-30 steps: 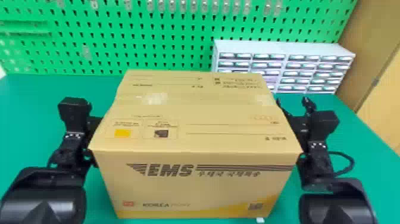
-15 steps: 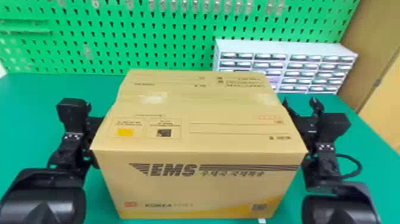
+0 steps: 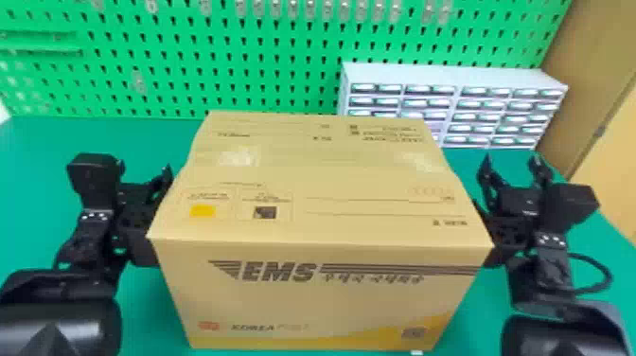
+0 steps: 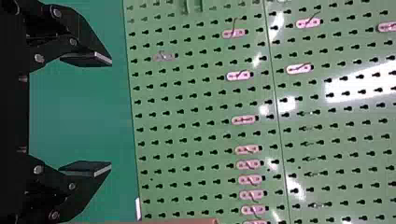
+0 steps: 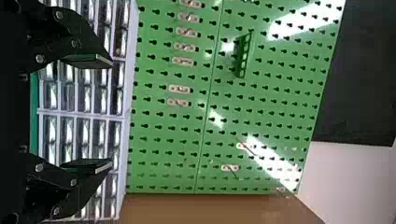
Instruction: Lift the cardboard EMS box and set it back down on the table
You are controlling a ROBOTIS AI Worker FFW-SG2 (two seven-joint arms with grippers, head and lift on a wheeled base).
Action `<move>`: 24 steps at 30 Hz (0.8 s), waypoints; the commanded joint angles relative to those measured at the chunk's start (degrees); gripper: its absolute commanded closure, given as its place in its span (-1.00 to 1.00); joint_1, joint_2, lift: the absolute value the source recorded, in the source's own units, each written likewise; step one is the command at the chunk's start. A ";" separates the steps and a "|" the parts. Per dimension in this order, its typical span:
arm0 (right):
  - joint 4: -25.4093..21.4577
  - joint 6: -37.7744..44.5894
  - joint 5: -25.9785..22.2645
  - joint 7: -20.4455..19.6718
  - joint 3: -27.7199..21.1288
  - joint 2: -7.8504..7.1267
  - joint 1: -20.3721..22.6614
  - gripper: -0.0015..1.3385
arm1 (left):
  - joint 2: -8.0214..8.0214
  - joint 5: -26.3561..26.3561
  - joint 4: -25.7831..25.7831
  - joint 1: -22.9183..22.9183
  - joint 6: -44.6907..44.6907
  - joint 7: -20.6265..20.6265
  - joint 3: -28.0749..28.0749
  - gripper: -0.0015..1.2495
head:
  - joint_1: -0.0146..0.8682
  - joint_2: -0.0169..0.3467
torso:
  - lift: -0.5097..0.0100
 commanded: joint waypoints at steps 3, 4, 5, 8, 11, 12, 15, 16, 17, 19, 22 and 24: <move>-0.77 -0.09 -1.34 0.00 -2.24 0.23 1.65 -0.24 | -0.01 0.25 -0.89 0.82 0.00 0.00 1.78 -0.26 | 0.57 -0.98 | 0.58; -0.77 -0.17 -1.34 0.00 -2.60 0.23 1.83 -0.24 | -0.01 0.69 -0.89 0.91 0.00 0.00 2.05 -0.26 | 0.57 -0.98 | 0.58; -0.77 -0.17 -1.34 0.00 -2.77 0.32 2.00 -0.24 | -0.01 0.95 -0.89 0.91 0.00 0.00 2.31 -0.26 | 0.57 -0.98 | 0.58; -0.77 -0.52 -1.34 0.00 -3.12 0.32 2.36 -0.25 | -0.01 1.83 -0.89 1.09 0.00 0.00 3.10 -0.26 | 0.57 -0.98 | 0.58; -0.77 -1.05 -0.47 0.00 -3.30 0.49 2.53 -0.24 | 0.08 1.92 -0.98 1.26 0.00 0.00 3.19 -0.26 | 0.57 -0.98 | 0.58; -0.77 -1.32 -0.03 0.00 -3.30 0.58 2.53 -0.24 | -0.01 1.92 -0.98 1.26 0.00 0.00 3.19 -0.26 | 0.57 -0.98 | 0.58; -0.77 -1.40 0.33 0.00 -3.03 0.67 2.53 -0.24 | 0.08 1.92 -0.98 1.35 0.00 0.00 3.19 -0.26 | 0.57 -0.98 | 0.58; -0.77 -1.40 0.33 0.00 -2.95 0.67 2.53 -0.24 | 0.08 1.92 -0.98 1.35 0.00 0.00 3.10 -0.26 | 0.57 -0.98 | 0.58; -0.77 -1.40 0.41 0.00 -2.95 0.67 2.53 -0.24 | 0.08 1.92 -0.98 1.35 0.00 0.00 3.01 -0.26 | 0.57 -0.98 | 0.58; -0.69 -1.40 0.50 0.00 -3.03 0.58 2.44 -0.24 | 0.08 1.92 -0.98 1.35 0.00 0.00 2.84 -0.26 | 0.57 -0.98 | 0.58; -0.69 -1.40 1.03 0.00 -3.12 0.58 2.53 -0.25 | 0.08 2.00 -0.98 1.44 0.00 0.00 2.66 -0.26 | 0.57 -0.98 | 0.58; -0.69 -1.40 1.12 0.00 -3.12 0.58 2.53 -0.24 | 0.08 2.00 -1.06 1.53 0.00 0.00 2.66 -0.26 | 0.57 -0.98 | 0.58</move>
